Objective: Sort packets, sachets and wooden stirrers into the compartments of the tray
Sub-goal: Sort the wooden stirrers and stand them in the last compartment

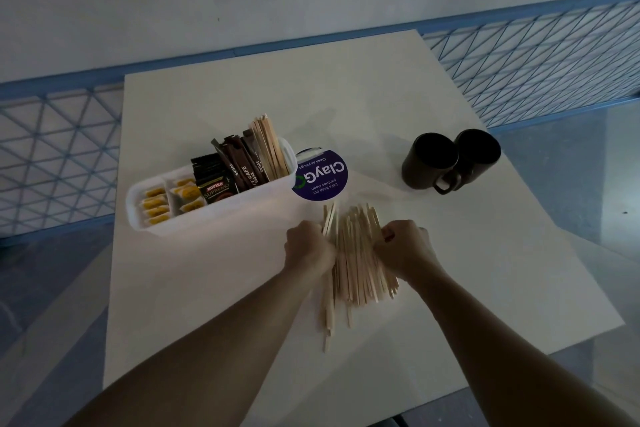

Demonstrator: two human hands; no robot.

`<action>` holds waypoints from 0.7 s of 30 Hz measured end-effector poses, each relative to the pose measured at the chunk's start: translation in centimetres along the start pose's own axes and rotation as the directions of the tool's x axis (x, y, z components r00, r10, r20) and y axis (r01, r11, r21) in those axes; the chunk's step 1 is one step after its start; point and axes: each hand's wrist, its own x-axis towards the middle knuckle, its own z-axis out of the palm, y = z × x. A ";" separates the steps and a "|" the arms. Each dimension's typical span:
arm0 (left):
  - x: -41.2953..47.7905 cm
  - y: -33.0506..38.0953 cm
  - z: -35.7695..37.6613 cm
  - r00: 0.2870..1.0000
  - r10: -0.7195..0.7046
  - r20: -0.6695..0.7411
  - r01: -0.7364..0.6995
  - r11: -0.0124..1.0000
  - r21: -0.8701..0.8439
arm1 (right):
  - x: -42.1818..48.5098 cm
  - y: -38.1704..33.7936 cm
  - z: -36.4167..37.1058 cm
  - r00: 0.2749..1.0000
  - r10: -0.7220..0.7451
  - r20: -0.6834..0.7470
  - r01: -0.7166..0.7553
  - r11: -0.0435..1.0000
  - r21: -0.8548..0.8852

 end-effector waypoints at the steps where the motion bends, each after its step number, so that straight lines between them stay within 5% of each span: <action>1: 0.1 0.0 -0.2 1.000 -0.002 -0.001 0.002 1.000 -0.015 | 0.1 -0.1 -0.1 1.000 0.004 0.007 -0.004 1.000 0.005; 10: 0.4 0.4 -3.0 0.998 -0.035 0.052 0.045 0.981 -0.191 | 0.9 -1.0 -0.9 1.000 0.021 -0.001 -0.021 0.997 0.068; 21: 1.7 3.7 -7.6 0.993 0.035 0.108 0.042 0.775 -0.631 | 2.1 -6.3 -1.9 0.988 -0.109 0.106 0.070 0.946 0.318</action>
